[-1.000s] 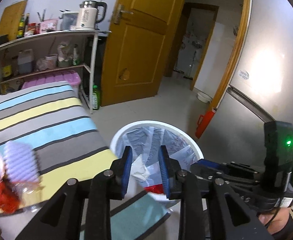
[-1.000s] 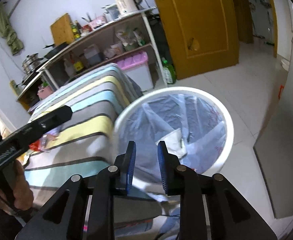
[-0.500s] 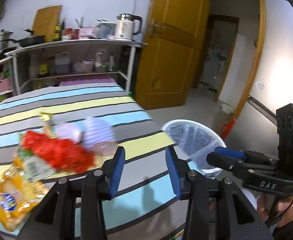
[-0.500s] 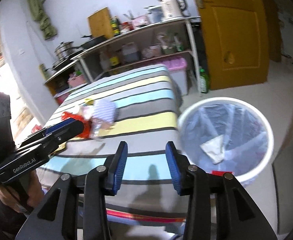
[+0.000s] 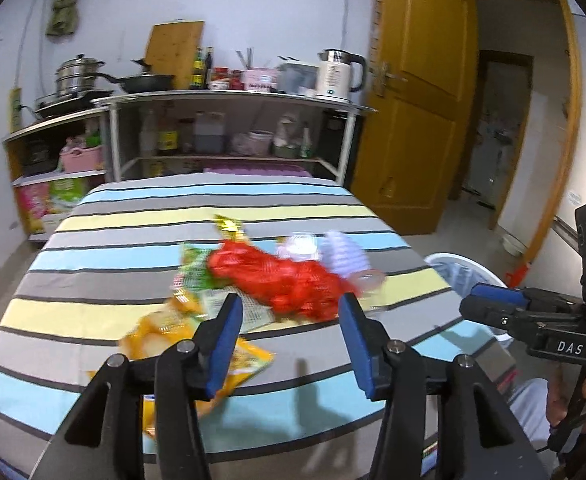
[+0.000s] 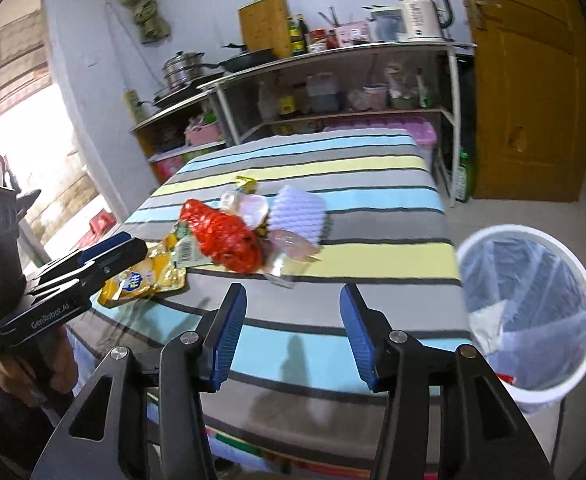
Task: Collect trash
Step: 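Return both grippers to the table and reach for the yellow chip bag and cup, then grasp the clear plastic cup with the right gripper while the left gripper grasps the yellow chip bag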
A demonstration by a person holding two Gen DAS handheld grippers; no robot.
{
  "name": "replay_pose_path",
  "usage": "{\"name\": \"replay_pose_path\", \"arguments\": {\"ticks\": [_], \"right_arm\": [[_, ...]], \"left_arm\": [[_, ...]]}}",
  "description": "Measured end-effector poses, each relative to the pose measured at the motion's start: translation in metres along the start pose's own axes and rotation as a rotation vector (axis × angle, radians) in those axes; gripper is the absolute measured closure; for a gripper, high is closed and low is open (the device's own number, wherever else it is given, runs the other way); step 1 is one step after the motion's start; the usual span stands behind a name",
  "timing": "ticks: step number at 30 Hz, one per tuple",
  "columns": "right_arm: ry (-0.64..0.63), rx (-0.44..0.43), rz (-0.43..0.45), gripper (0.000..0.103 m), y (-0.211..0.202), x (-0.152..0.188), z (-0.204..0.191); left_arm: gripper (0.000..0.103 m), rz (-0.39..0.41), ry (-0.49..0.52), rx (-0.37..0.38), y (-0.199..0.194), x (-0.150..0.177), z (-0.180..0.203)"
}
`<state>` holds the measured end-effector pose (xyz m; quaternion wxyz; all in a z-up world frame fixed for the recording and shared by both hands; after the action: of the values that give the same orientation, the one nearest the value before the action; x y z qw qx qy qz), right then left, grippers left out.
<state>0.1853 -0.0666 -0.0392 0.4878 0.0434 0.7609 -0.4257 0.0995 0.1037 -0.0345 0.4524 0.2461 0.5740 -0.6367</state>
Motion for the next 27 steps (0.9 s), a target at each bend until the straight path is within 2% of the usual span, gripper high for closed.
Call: {"name": "replay_pose_path", "arguments": {"ticks": [5,16,19,27], "right_arm": [[-0.048,-0.007,-0.011,0.052,0.02,-0.007,-0.013],[0.041,0.039,-0.11,0.052,0.08,-0.007,0.002],[0.044,0.042,-0.136,0.052,0.09,-0.005,0.003],[0.075,0.057,-0.179,0.052,0.105,-0.002,0.01]], "left_arm": [[0.045,0.011,-0.03,-0.084,-0.005,0.004,-0.04],[0.038,-0.017,-0.156,-0.243,0.0,0.019,-0.122],[0.037,-0.053,-0.179,-0.245,0.007,0.027,-0.129],[0.037,-0.142,-0.237,-0.155,0.021,0.044,-0.12]]}}
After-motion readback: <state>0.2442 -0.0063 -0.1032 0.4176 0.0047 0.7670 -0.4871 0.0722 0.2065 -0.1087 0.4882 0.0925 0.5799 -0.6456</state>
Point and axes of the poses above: each gripper's, at about its wrist camera, not at the fingertips, and y roughly the way its jaws point, z to its right, x to its underside, the point moved 7 cm from there along y, roughly the way its jaws point, and after that the axes turned 6 degrees about -y, right-handed, at the moved point
